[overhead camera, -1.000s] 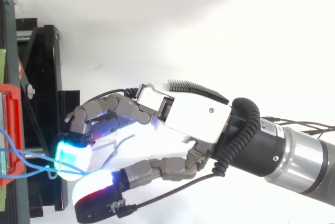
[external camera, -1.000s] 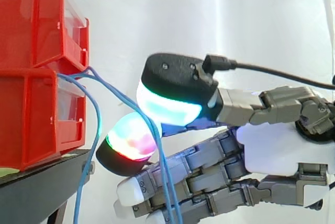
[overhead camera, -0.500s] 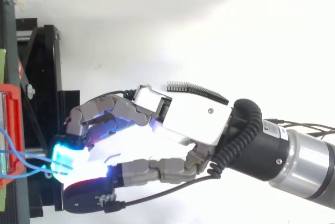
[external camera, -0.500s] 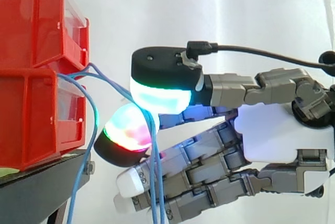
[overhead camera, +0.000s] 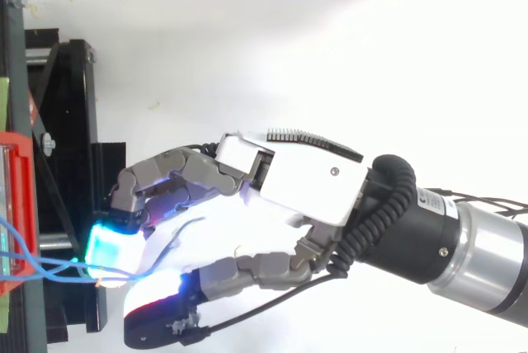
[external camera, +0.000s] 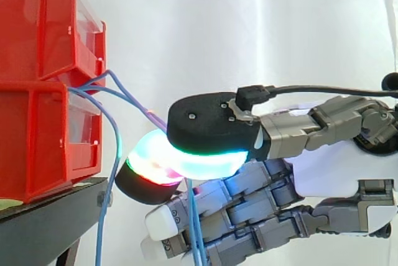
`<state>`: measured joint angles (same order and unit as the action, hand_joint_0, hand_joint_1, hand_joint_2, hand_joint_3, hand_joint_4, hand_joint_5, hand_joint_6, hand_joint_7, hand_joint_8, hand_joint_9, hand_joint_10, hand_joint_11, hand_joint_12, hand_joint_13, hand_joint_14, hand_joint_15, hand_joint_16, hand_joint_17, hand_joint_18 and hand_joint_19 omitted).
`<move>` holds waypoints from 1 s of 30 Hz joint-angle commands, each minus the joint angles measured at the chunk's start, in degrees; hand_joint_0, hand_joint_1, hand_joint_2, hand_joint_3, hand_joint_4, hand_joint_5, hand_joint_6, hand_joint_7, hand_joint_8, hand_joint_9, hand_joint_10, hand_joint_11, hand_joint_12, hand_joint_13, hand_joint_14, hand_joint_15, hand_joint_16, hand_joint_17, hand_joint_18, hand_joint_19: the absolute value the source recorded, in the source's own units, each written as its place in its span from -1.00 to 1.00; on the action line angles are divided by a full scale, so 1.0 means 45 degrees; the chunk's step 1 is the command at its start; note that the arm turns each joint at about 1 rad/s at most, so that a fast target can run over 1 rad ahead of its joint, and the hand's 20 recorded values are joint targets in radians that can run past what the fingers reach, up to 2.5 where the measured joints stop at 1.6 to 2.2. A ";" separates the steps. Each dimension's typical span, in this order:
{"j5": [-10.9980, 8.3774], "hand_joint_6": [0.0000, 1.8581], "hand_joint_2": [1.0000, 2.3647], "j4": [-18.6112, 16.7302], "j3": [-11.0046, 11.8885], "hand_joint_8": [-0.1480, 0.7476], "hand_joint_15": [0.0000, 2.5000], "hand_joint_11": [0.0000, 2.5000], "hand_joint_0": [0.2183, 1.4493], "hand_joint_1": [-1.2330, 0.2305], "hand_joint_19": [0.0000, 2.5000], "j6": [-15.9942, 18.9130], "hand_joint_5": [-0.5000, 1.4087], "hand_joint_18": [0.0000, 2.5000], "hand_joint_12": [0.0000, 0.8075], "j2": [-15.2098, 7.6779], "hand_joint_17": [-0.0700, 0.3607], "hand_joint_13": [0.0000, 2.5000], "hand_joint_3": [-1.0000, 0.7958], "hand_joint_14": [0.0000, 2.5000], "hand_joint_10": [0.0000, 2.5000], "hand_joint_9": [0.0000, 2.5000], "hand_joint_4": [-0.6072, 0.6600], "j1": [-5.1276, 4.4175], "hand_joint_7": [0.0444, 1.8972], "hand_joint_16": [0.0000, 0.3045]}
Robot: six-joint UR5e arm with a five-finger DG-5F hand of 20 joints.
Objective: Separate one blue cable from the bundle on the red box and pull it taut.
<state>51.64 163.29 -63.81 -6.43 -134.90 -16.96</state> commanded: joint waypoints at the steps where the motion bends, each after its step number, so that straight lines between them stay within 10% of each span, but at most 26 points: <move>1: -0.0011 -0.06 -0.99 0.0002 0.0000 0.01 -0.88 -0.65 -0.28 -0.63 -0.80 0.0043 -0.68 -0.49 -0.12 0.0036 -0.24 -0.55 -0.35 -1.00 -0.99 -0.41 0.17 0.0000 -0.05 -0.73; 30: -0.0011 -0.10 -0.99 0.0002 0.0039 0.13 -0.85 -0.63 -0.57 -0.07 -0.78 0.0082 -0.64 -0.47 -0.01 0.0056 -0.17 -0.53 -0.35 -1.00 -0.99 -0.37 0.25 0.0000 0.02 -0.68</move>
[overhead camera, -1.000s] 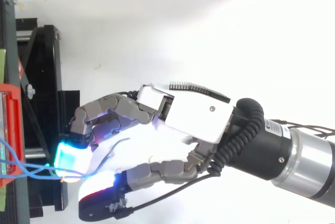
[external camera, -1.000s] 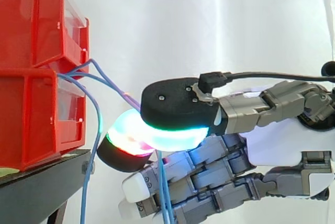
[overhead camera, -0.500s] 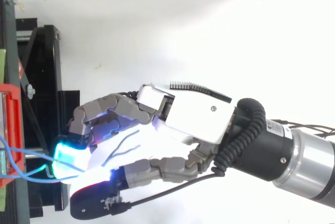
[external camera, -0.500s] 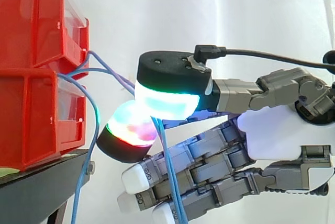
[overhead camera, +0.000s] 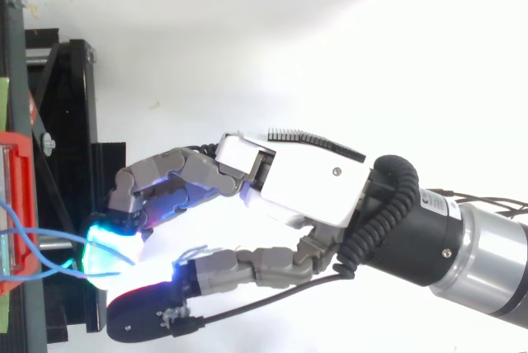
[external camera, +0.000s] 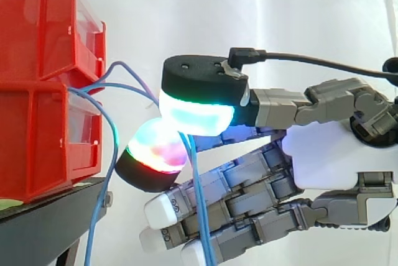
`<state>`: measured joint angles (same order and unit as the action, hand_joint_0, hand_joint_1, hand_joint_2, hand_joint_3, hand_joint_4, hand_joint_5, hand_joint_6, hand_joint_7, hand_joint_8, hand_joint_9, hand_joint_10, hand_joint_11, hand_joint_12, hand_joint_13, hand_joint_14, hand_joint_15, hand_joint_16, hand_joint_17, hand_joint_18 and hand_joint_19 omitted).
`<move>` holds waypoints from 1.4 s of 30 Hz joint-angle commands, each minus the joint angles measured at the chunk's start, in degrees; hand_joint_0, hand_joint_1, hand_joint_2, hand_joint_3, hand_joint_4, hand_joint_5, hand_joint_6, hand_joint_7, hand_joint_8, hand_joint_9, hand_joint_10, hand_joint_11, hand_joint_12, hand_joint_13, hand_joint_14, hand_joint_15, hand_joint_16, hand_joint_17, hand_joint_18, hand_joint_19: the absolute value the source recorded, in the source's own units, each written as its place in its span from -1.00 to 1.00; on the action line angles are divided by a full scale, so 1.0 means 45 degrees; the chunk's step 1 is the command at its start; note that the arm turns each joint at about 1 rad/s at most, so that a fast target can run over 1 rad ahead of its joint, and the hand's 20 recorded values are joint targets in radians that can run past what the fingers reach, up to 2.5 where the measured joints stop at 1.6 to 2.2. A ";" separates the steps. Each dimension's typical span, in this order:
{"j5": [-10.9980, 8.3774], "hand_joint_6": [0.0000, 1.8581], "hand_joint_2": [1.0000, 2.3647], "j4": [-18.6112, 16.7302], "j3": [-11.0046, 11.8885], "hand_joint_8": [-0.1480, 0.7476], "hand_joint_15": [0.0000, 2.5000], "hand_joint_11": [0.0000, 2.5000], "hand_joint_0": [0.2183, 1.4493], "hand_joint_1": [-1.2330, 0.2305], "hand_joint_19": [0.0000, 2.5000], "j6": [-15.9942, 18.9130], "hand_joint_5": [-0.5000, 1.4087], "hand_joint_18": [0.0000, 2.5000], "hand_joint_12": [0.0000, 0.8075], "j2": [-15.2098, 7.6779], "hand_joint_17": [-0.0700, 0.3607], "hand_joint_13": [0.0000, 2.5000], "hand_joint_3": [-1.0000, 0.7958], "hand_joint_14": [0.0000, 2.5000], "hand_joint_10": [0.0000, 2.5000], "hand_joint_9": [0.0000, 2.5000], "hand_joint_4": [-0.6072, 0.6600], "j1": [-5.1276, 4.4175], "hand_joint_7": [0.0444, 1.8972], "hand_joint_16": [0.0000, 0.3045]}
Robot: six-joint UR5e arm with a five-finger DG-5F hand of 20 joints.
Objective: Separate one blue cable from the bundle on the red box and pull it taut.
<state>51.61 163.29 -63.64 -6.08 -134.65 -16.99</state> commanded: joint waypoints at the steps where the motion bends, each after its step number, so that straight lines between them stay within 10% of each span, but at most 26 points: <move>1: -0.0003 -0.10 -0.99 0.0002 0.0002 0.13 -0.85 -0.63 -0.57 -0.06 -0.78 0.0004 -0.64 -0.47 -0.01 0.0000 -0.16 -0.53 -0.36 -1.00 -0.99 -0.37 0.25 0.0005 0.03 -0.68; 10: -0.0003 -0.10 -1.00 0.0002 0.0002 0.15 -0.85 -0.63 -0.59 0.05 -0.77 0.0004 -0.64 -0.46 0.01 0.0000 -0.15 -0.53 -0.40 -1.00 -0.99 -0.36 0.26 0.0005 0.03 -0.67; 26: -0.0003 -0.07 -0.97 0.0236 0.0002 0.02 -0.84 -0.62 -0.38 -0.50 -0.76 0.0297 -0.67 -0.48 -0.10 0.0020 -0.23 -0.53 -0.04 -1.00 -0.99 -0.40 0.07 0.0005 -0.01 -0.72; 38: 0.0036 -0.07 -1.00 0.0705 0.0002 -0.04 -0.85 -0.63 -0.20 -0.64 -0.79 0.0786 -0.68 -0.47 -0.15 0.0078 -0.27 -0.52 -0.44 -1.00 -0.99 -0.42 0.06 0.0005 -0.06 -0.75; 42: 0.0017 -0.07 -1.00 0.0783 0.0022 0.00 -0.84 -0.62 -0.42 -0.47 -0.77 0.0786 -0.67 -0.47 -0.12 0.0098 -0.26 -0.51 -0.44 -1.00 -0.99 -0.40 0.13 0.0005 -0.04 -0.74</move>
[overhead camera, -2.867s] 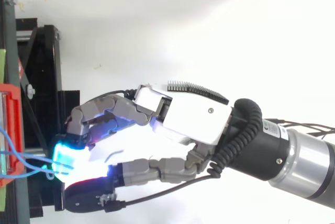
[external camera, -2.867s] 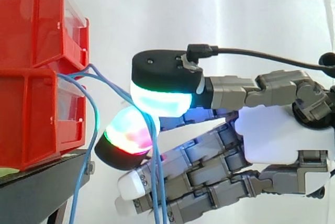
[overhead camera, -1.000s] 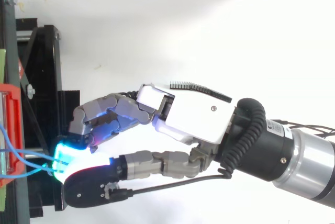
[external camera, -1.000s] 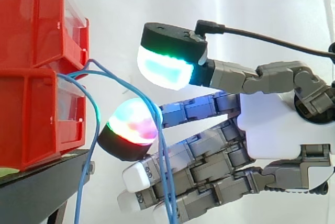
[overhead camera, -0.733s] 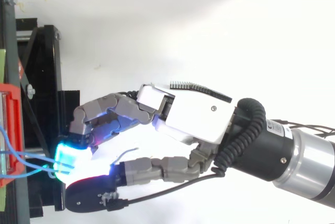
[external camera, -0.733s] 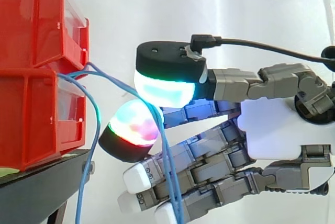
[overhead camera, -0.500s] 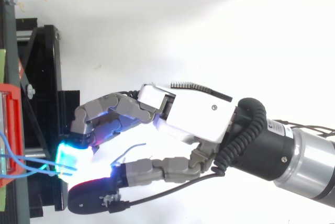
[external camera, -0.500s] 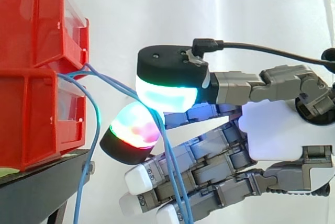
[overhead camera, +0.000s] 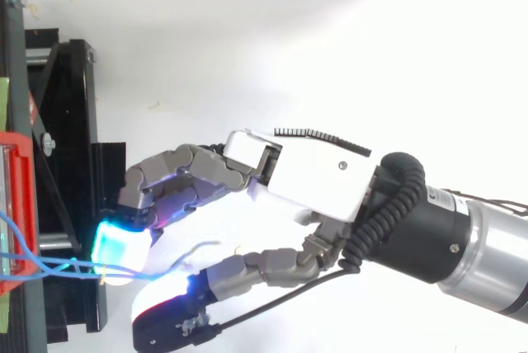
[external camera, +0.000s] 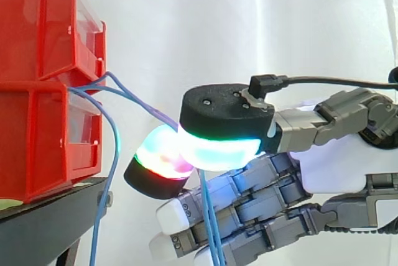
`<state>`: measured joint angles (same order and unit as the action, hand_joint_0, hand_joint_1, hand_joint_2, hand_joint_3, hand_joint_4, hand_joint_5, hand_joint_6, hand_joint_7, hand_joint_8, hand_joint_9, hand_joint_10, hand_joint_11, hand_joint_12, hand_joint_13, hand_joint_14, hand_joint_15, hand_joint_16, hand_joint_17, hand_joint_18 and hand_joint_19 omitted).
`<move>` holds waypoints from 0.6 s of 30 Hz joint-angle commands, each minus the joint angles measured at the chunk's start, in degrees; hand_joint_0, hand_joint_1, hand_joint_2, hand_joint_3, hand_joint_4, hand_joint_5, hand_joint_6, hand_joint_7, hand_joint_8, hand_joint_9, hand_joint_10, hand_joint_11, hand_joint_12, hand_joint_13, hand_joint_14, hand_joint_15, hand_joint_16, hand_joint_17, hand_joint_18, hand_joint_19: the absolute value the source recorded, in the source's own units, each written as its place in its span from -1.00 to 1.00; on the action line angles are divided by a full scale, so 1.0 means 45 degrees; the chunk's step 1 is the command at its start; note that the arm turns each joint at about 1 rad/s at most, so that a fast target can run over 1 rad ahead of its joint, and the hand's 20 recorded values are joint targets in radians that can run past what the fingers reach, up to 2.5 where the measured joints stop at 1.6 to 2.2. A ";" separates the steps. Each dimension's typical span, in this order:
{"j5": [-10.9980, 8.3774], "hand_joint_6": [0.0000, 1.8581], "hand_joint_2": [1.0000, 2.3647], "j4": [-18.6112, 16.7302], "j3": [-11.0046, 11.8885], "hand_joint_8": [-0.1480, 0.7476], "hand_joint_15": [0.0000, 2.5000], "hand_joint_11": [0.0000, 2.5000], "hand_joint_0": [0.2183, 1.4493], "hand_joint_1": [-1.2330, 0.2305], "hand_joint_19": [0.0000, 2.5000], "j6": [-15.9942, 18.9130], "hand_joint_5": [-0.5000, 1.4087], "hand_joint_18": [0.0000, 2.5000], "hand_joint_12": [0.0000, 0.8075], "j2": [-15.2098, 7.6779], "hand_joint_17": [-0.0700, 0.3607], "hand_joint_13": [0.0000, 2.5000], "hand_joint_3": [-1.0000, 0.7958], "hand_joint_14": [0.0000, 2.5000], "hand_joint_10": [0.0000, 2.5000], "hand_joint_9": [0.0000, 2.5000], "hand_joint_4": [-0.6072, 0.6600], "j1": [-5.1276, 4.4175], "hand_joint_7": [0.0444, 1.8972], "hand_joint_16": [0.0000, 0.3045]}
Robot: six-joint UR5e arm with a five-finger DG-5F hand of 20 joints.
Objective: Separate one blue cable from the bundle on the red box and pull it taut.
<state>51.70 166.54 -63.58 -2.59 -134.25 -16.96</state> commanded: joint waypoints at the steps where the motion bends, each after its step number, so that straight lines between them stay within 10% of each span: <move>1: -0.0005 -0.07 -1.00 0.0062 0.0007 0.01 -0.84 -0.62 -0.45 -0.43 -0.77 0.0010 -0.67 -0.46 -0.10 0.0008 -0.25 -0.51 -0.44 -1.00 -0.99 -0.40 0.15 -0.0001 -0.04 -0.73; 18: -0.0005 -0.05 -0.98 0.0062 0.0007 0.12 -0.83 -0.61 -0.42 -0.34 -0.78 0.0010 -0.66 -0.41 0.01 0.0008 -0.15 -0.48 0.00 -1.00 -0.99 -0.36 0.13 -0.0001 -0.09 -0.67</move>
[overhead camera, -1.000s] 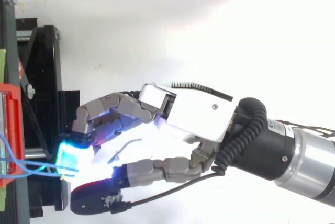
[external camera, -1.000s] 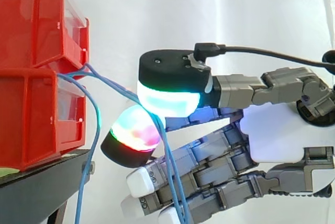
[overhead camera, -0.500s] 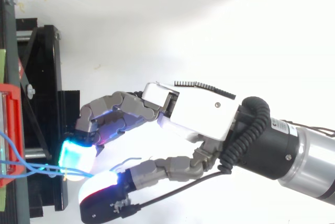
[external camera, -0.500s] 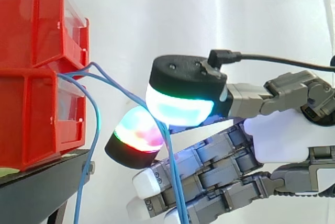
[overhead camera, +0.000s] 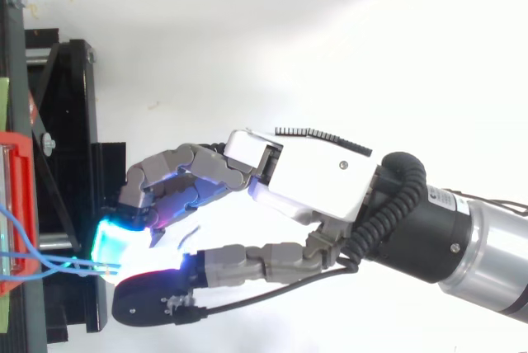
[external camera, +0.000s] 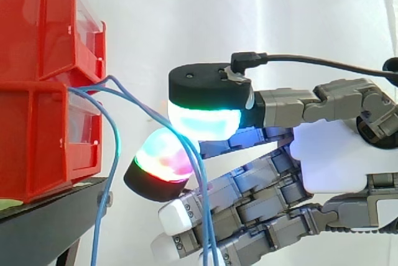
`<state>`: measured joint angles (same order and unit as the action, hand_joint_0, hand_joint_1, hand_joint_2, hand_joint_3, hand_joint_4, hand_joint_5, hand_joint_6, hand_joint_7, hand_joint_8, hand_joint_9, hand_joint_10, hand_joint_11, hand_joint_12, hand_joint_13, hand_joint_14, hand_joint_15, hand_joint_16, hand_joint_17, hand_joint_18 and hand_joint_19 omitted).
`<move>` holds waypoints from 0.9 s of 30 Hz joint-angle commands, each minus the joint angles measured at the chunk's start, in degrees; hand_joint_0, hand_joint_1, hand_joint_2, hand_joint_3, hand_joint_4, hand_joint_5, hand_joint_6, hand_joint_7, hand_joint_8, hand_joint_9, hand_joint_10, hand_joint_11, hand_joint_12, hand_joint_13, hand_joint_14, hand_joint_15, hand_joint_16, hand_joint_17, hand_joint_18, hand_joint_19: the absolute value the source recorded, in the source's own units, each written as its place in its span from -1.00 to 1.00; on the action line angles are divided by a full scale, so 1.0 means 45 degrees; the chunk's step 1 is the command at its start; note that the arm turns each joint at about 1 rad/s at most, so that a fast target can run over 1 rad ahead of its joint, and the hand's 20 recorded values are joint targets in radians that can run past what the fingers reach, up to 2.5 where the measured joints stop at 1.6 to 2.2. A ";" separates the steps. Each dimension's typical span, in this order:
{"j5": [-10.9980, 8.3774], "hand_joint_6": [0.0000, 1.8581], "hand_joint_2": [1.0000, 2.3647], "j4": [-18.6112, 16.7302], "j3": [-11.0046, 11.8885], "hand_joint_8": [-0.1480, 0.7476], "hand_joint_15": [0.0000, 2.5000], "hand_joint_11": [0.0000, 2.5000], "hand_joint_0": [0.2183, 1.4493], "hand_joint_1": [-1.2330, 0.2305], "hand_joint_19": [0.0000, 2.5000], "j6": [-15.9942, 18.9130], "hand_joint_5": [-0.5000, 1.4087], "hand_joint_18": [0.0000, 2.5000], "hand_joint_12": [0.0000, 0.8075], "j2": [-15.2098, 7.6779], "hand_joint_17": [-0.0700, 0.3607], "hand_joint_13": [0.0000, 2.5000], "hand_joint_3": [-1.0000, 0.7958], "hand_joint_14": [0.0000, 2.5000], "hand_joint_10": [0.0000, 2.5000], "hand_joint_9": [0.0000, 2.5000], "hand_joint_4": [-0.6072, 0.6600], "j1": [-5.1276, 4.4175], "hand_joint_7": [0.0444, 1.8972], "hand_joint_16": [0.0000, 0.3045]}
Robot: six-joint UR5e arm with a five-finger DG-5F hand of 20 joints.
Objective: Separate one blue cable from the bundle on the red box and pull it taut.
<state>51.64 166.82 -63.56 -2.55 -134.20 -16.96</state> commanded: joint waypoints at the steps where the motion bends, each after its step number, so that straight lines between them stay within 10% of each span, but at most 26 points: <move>1: 0.0008 -0.05 -0.98 0.0000 0.0002 0.12 -0.83 -0.61 -0.41 -0.34 -0.78 0.0000 -0.66 -0.41 0.01 -0.0003 -0.15 -0.48 0.00 -1.00 -0.99 -0.37 0.14 0.0000 -0.09 -0.67; 27: -0.0012 -0.06 -0.97 0.0566 0.0061 0.21 -0.81 -0.61 -0.49 -0.06 -0.78 -0.0019 -0.65 -0.37 0.12 0.0271 -0.05 -0.46 -0.01 -1.00 -0.99 -0.33 0.25 0.0000 -0.03 -0.61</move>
<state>51.59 168.82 -63.35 -2.72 -133.00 -16.96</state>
